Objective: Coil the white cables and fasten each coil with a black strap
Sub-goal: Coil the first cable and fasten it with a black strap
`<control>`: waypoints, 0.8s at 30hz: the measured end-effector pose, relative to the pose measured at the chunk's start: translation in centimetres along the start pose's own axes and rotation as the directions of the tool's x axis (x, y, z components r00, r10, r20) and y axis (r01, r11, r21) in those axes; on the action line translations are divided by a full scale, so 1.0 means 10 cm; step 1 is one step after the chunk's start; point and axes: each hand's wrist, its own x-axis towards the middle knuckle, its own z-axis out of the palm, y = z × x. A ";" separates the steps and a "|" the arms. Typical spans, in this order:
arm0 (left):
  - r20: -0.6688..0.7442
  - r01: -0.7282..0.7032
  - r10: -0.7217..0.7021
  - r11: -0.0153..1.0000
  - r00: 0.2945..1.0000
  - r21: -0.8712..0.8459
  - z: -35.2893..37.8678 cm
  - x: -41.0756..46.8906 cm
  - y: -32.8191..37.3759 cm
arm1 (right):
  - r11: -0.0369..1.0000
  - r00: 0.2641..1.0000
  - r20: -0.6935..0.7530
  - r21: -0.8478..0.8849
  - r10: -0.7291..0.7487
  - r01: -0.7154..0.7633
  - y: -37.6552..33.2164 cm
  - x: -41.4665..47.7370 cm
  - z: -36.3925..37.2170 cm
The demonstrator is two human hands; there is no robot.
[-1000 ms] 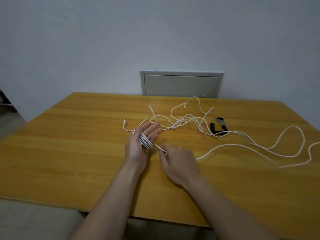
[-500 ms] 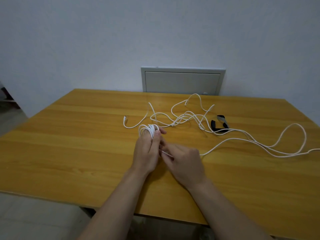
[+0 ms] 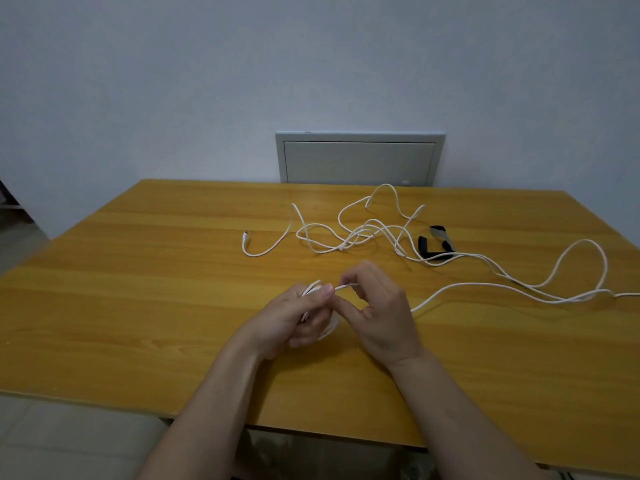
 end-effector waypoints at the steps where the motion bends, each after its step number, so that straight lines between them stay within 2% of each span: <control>1: 0.063 0.028 -0.024 0.997 0.998 -0.071 -0.02 -0.02 0.00 | 1.000 1.000 0.002 0.018 0.003 -0.003 -0.01 0.00 0.00; 4: 0.208 0.081 -0.032 0.969 0.978 -0.232 -0.01 -0.05 -0.01 | 0.995 1.000 0.010 0.098 0.024 -0.024 -0.04 0.00 0.00; 9: 0.392 0.170 -0.018 0.918 0.920 -0.357 0.01 -0.01 0.02 | 0.981 0.997 0.019 0.176 0.076 -0.078 -0.09 0.01 0.02; 12: 0.448 0.161 0.134 0.812 0.884 -0.561 0.02 0.02 0.04 | 0.969 0.984 0.033 0.174 0.173 -0.176 -0.07 0.00 0.01; 14: 0.380 0.102 0.234 0.722 0.895 -0.684 0.01 0.03 0.04 | 0.960 0.967 0.092 0.130 0.239 -0.249 -0.05 -0.01 0.03; 16: 0.297 0.085 0.264 0.599 0.918 -0.796 -0.02 0.04 0.02 | 0.962 0.950 0.155 0.004 0.270 -0.274 -0.02 -0.04 0.08; 19: 0.139 0.012 0.275 0.416 0.951 -0.909 -0.14 0.06 -0.01 | 0.941 0.930 0.256 -0.282 0.263 -0.188 -0.03 -0.06 0.14; 21: -0.021 -0.100 0.254 0.302 0.967 -0.948 -0.22 0.06 -0.02 | 0.923 0.918 0.321 -0.372 0.232 -0.103 -0.05 -0.07 0.17; 23: -0.165 -0.219 0.211 0.265 0.964 -0.939 -0.28 0.07 -0.01 | 0.935 0.915 0.361 -0.351 0.183 -0.048 -0.09 -0.07 0.16; 24: -0.227 -0.273 0.184 0.283 0.956 -0.920 -0.27 0.06 0.01 | 0.944 0.915 0.370 -0.330 0.162 -0.034 -0.10 -0.07 0.15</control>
